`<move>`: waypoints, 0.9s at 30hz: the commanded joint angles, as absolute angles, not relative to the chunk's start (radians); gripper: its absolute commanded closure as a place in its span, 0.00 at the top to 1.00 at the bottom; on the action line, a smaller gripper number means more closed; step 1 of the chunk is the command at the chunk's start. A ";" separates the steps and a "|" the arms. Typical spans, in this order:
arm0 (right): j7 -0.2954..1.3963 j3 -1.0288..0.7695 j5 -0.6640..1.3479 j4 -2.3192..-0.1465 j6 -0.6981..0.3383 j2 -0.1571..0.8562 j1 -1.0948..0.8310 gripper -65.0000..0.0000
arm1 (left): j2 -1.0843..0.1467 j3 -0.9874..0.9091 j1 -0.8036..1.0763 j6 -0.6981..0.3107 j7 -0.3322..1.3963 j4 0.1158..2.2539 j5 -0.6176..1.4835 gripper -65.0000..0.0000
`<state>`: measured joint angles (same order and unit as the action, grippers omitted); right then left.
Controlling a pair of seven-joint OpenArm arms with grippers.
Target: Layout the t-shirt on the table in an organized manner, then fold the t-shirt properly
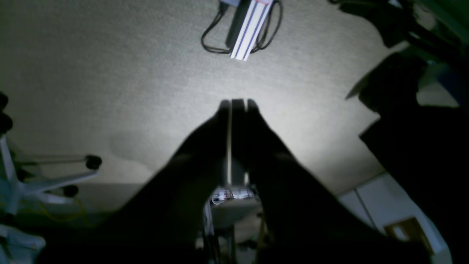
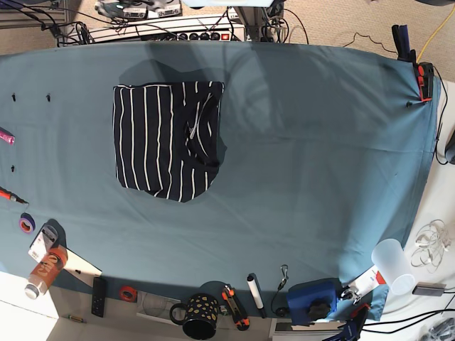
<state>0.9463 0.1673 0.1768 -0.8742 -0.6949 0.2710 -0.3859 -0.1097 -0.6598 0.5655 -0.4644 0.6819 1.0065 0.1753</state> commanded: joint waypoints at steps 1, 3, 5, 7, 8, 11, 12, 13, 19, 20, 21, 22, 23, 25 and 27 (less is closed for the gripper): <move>0.917 0.191 0.142 -0.860 -0.698 0.284 -0.371 0.00 | -0.117 -0.663 0.564 -0.469 0.646 0.983 0.158 0.00; 0.845 0.250 0.088 -0.826 -0.698 0.289 -0.343 0.00 | -0.110 -0.663 0.541 -0.467 0.589 0.924 0.137 0.00; 0.787 0.310 0.042 -0.801 -0.684 0.295 -0.319 0.00 | -0.105 -0.663 0.515 -0.451 0.551 0.870 0.119 0.00; 0.748 0.363 0.002 -0.783 -0.658 0.297 -0.298 0.00 | -0.097 -0.663 0.489 -0.410 0.497 0.822 0.088 0.00; 0.728 0.385 -0.014 -0.779 -0.634 0.297 -0.290 0.00 | -0.094 -0.663 0.477 -0.392 0.464 0.797 0.089 0.00; 0.634 0.438 -0.071 -0.777 -0.539 0.297 -0.282 0.00 | -0.078 -0.664 0.450 -0.326 0.333 0.725 0.089 0.00; 0.587 0.451 -0.103 -0.777 -0.498 0.297 -0.282 0.00 | -0.068 -0.664 0.444 -0.305 0.285 0.701 0.089 0.00; 0.538 0.460 -0.132 -0.777 -0.459 0.297 -0.282 0.00 | -0.057 -0.664 0.438 -0.290 0.244 0.681 0.088 0.00; 0.244 0.472 -0.203 -0.776 -0.286 0.302 -0.285 0.00 | -0.006 -0.664 0.429 -0.274 0.126 0.620 0.057 0.00; 0.225 0.472 -0.203 -0.776 -0.270 0.302 -0.285 0.00 | -0.005 -0.664 0.429 -0.275 0.126 0.620 0.051 0.00; 0.209 0.471 -0.204 -0.776 -0.254 0.303 -0.285 0.00 | -0.004 -0.664 0.430 -0.278 0.124 0.620 0.052 0.00; 0.201 0.472 -0.203 -0.776 -0.233 0.304 -0.285 0.00 | -0.004 -0.664 0.430 -0.281 0.121 0.620 0.052 0.00; 0.193 0.471 -0.203 -0.777 -0.216 0.306 -0.285 0.00 | -0.002 -0.664 0.429 -0.286 0.121 0.622 0.053 0.00; 0.187 0.471 -0.203 -0.777 -0.201 0.311 -0.285 0.00 | 0.000 -0.664 0.430 -0.302 0.122 0.627 0.058 0.00; 0.187 0.472 -0.202 -0.777 -0.202 0.316 -0.285 0.00 | 0.000 -0.664 0.430 -0.333 0.121 0.627 0.068 0.00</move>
